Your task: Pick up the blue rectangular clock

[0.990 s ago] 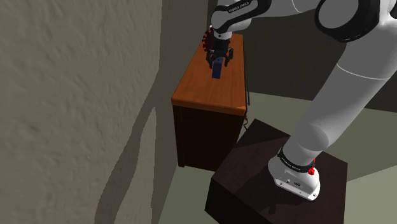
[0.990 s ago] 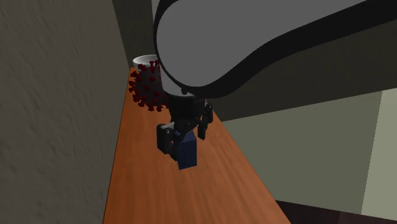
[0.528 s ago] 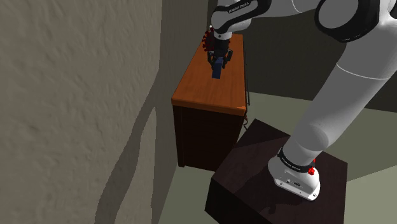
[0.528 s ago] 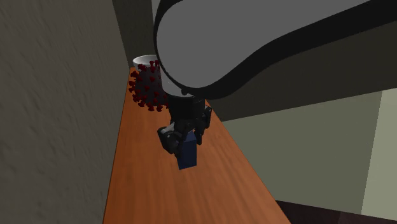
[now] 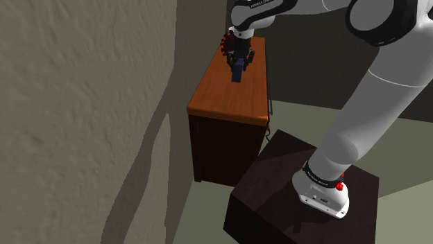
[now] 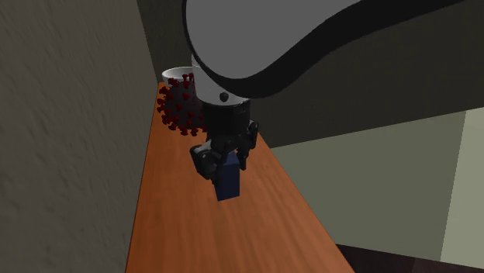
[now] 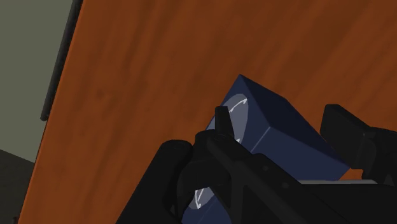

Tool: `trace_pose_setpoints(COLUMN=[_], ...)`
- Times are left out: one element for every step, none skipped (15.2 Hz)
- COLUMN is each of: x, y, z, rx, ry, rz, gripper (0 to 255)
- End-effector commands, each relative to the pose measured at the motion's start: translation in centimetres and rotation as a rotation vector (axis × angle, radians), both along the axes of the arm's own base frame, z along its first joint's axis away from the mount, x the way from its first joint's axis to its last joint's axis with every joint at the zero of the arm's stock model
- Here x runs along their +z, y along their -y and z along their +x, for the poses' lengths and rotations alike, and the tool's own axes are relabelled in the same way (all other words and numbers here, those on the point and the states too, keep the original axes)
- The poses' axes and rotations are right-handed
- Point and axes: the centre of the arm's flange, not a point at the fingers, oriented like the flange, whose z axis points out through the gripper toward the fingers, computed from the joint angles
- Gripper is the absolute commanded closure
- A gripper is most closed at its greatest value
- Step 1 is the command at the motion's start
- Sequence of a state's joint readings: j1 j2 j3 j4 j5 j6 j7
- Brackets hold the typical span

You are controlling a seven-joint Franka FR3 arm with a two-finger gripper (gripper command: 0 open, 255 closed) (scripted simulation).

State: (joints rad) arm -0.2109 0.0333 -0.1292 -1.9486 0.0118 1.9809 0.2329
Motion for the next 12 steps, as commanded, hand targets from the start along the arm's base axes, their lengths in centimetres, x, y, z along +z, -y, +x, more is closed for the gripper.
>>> trace_pose_setpoints(x=[1.1,1.6,2.1,2.7,3.2,3.7,4.3,4.8,5.3,5.8,5.9,5.9], y=[0.0,0.0,0.0,0.0,0.0,0.0,0.0,0.0,0.0,0.0,0.0,0.0], z=[0.0,0.0,0.0,0.0,0.0,0.0,0.0,0.0,0.0,0.0,0.0,0.0], rx=[0.0,0.0,0.0,0.0,0.0,0.0,0.0,0.0,0.0,0.0,0.0,0.0], ry=[0.0,0.0,0.0,0.0,0.0,0.0,0.0,0.0,0.0,0.0,0.0,0.0], rz=[0.0,0.0,0.0,0.0,0.0,0.0,0.0,0.0,0.0,0.0,0.0,0.0], gripper=[255,255,255,255,255,255,255,255,255,255,255,255])
